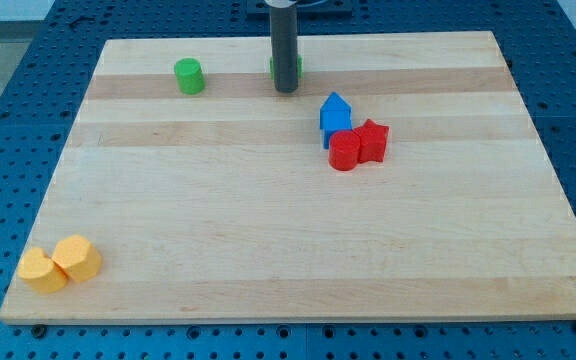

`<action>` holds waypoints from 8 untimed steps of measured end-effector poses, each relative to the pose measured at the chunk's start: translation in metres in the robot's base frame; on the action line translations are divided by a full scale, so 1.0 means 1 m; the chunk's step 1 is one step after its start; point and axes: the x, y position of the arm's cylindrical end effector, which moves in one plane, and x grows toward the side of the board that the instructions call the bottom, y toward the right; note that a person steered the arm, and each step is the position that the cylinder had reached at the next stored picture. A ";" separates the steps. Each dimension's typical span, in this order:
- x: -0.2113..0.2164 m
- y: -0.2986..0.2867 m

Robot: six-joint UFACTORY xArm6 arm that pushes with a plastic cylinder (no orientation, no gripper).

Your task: Move green circle slightly right

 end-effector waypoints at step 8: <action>0.015 -0.186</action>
